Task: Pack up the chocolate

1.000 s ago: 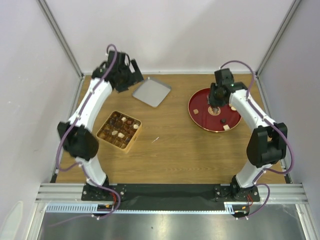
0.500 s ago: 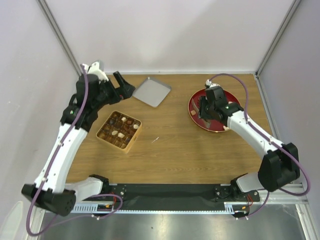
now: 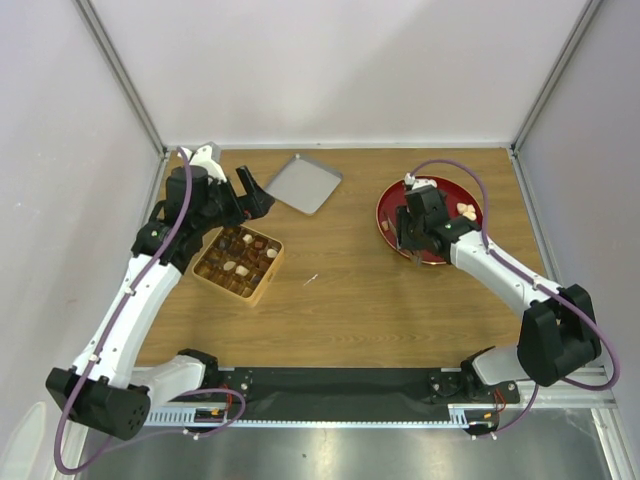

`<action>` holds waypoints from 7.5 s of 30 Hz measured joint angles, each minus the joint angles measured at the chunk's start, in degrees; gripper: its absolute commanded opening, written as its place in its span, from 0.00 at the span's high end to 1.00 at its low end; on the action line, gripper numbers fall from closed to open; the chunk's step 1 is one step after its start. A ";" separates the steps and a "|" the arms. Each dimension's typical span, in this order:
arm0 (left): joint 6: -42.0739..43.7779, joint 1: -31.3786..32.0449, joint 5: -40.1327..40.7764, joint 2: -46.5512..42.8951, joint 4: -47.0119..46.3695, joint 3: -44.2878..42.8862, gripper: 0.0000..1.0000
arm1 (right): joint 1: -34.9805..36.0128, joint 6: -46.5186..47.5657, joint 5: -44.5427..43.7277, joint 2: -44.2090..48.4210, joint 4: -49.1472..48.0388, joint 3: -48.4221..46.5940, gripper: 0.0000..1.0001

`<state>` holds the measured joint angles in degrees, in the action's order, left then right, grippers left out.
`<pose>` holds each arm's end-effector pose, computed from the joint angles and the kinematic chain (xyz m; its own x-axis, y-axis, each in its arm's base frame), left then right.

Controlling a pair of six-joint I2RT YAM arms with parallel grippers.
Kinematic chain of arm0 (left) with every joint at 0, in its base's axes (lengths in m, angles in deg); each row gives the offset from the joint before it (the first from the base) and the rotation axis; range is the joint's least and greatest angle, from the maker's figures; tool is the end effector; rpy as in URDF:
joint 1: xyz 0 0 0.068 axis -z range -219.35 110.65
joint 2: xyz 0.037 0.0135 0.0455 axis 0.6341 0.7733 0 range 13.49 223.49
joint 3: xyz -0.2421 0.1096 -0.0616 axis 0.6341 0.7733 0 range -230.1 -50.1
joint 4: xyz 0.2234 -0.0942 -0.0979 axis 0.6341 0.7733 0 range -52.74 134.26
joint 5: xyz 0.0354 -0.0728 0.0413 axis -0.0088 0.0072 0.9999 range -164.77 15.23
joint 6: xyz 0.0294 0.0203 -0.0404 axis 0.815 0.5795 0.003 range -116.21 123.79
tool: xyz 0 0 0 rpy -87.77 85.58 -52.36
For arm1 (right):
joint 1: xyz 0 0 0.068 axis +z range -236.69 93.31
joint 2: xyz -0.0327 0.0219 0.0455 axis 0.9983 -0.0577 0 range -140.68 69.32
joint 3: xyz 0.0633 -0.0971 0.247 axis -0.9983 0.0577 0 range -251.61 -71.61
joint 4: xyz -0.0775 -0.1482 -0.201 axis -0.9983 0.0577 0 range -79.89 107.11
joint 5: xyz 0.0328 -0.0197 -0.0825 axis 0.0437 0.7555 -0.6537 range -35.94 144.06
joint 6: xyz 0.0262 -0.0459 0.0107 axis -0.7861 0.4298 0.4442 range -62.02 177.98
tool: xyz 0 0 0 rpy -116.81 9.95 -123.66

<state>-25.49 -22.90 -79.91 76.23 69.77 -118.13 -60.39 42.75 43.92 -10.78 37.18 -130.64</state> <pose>0.2243 -0.0695 0.3804 -0.5580 -0.3431 -0.7556 0.0982 0.8768 -0.4706 0.2694 0.1262 0.2602 -0.7312 -0.0730 -0.6783 -0.1440 0.9884 0.0488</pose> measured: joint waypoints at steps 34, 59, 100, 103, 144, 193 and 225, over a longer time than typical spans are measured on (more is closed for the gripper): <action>1.31 -0.61 0.44 -2.03 -0.22 0.00 0.00 | -2.56 3.39 5.22 -0.96 -2.23 3.41 0.57; 1.36 -1.01 3.74 -2.27 5.14 -7.69 0.00 | -2.49 3.48 4.76 1.70 1.81 -1.64 0.66; 1.92 -11.02 4.70 -3.93 12.90 -13.09 0.00 | 45.86 -6.45 3.17 -15.85 -7.72 -13.05 0.57; 1.95 -11.02 4.55 -3.93 12.90 -13.09 0.00 | 45.86 -6.43 3.26 -15.91 -7.72 -13.11 0.55; 1.51 -10.84 -15.91 -7.02 5.01 3.82 0.00 | -9.05 -2.05 -8.85 -3.06 2.80 -3.58 0.56; 3.91 -10.84 -14.47 -8.63 8.87 -2.47 0.00 | -15.93 0.33 -6.93 -18.08 -1.88 -13.03 0.61; 4.85 -13.86 -5.66 -6.75 13.53 -13.27 0.00 | 36.72 -4.07 -3.89 -3.87 -6.10 -9.92 0.62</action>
<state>-20.64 -36.76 -85.58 69.48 83.30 -131.39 -23.67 38.69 40.03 -14.65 31.08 -140.56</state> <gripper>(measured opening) 0.996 0.383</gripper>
